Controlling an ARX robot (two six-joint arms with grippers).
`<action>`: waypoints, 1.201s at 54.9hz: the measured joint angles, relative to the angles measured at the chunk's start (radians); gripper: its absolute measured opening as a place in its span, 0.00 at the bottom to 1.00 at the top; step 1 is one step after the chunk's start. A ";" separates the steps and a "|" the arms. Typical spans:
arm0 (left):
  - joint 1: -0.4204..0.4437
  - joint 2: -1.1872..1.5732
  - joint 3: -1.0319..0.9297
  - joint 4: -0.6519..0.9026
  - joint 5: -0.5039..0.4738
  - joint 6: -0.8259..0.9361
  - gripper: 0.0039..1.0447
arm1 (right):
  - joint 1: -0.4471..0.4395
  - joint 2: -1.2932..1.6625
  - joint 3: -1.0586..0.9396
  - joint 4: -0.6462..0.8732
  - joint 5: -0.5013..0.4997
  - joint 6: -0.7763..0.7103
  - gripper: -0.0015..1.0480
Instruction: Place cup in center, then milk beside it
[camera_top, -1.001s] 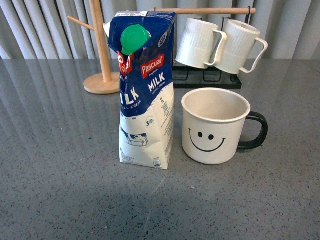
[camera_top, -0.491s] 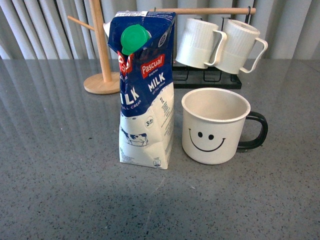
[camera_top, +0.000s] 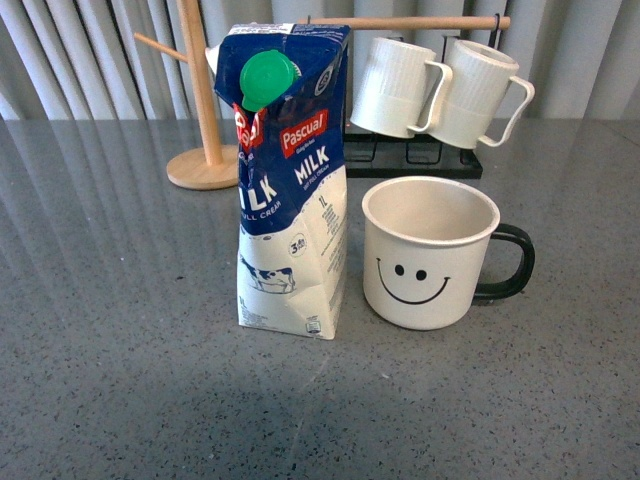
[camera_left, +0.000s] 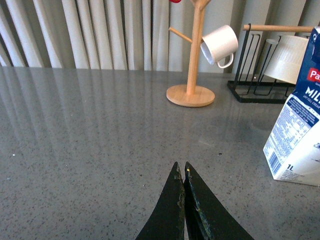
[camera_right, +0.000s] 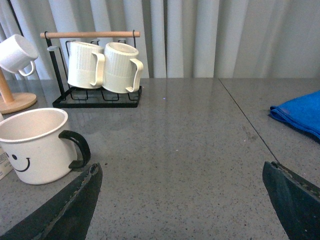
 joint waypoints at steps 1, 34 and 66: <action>0.000 -0.001 0.000 0.002 0.000 0.000 0.01 | 0.000 0.000 0.000 0.000 0.000 0.000 0.94; 0.000 -0.003 0.000 0.010 0.000 0.000 0.01 | 0.000 0.000 0.000 0.000 0.000 0.000 0.94; 0.000 -0.003 0.000 0.010 0.000 0.000 0.88 | 0.000 0.000 0.000 0.000 0.000 0.000 0.94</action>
